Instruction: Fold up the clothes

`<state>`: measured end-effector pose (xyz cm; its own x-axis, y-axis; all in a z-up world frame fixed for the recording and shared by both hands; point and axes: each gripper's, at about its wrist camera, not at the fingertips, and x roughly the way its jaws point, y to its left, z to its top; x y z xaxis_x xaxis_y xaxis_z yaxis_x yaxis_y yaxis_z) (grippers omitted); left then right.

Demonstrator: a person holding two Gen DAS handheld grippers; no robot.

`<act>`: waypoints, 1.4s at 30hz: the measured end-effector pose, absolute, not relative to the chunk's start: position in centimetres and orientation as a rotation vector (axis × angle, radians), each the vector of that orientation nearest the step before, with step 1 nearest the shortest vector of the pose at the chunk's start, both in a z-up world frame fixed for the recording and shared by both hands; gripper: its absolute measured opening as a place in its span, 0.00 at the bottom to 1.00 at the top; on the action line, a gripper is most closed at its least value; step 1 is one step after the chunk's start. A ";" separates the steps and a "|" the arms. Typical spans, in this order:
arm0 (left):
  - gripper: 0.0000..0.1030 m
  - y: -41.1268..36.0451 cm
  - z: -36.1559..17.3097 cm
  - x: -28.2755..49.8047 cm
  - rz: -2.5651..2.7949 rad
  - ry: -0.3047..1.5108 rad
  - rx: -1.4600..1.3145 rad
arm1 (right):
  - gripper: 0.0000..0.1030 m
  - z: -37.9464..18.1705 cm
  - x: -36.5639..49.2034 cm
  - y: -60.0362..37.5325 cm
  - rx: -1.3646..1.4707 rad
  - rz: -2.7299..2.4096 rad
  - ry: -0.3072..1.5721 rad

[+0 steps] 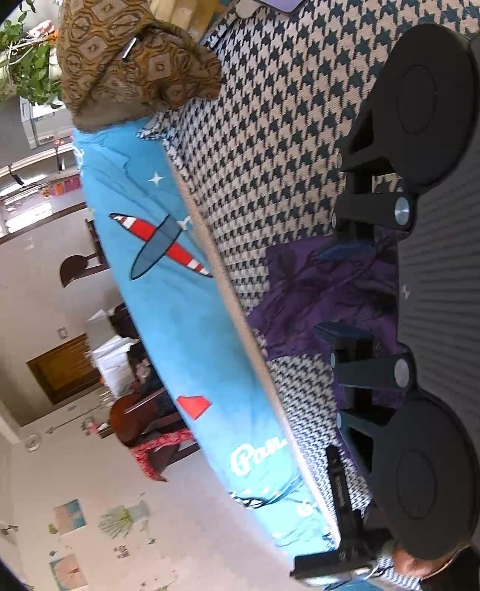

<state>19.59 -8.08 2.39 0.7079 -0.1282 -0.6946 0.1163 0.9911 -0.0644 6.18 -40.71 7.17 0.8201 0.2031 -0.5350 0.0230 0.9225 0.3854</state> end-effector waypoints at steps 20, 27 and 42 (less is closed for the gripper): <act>1.00 -10.6 -0.7 20.2 -0.115 0.874 0.084 | 0.61 4.1 12.9 -33.4 0.272 0.121 0.656; 0.99 -11.4 -1.6 19.4 -0.116 0.887 0.148 | 0.75 4.2 13.4 -33.4 0.276 0.099 0.636; 0.98 -10.1 -1.6 16.6 -0.121 0.904 0.137 | 0.18 1.7 14.7 -33.9 0.239 0.030 0.723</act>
